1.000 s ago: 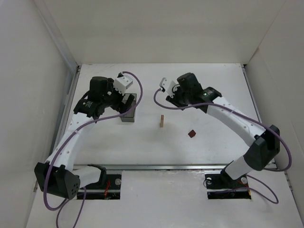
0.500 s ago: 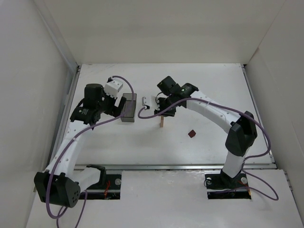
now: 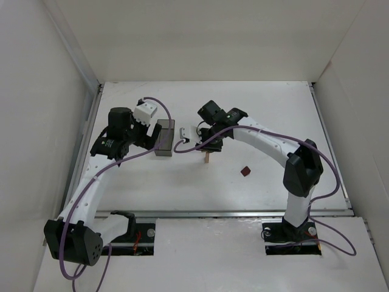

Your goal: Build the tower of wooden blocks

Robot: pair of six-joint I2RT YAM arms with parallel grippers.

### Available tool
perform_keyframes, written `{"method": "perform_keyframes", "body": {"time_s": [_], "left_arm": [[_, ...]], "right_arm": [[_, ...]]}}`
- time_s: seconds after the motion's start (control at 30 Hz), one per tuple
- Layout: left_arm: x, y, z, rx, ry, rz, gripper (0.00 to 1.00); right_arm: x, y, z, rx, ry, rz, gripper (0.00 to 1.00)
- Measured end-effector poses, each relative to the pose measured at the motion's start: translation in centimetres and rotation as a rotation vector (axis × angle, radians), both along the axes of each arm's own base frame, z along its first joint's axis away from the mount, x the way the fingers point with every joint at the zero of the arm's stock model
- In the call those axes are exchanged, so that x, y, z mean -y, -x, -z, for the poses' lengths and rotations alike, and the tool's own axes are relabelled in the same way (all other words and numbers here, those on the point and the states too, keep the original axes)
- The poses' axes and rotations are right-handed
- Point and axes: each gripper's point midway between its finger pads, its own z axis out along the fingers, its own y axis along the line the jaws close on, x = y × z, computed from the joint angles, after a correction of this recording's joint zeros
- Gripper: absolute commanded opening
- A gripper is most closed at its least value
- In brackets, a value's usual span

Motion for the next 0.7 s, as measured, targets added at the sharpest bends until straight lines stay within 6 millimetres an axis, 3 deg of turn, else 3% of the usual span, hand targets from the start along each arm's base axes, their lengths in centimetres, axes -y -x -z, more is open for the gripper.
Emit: {"method": "perform_keyframes", "body": {"time_s": [0.7], "left_arm": [[-0.02, -0.23, -0.21, 0.013, -0.002, -0.001, 0.98]], "right_arm": [[-0.33, -0.20, 0.74, -0.016, -0.005, 0.030, 0.00]]}}
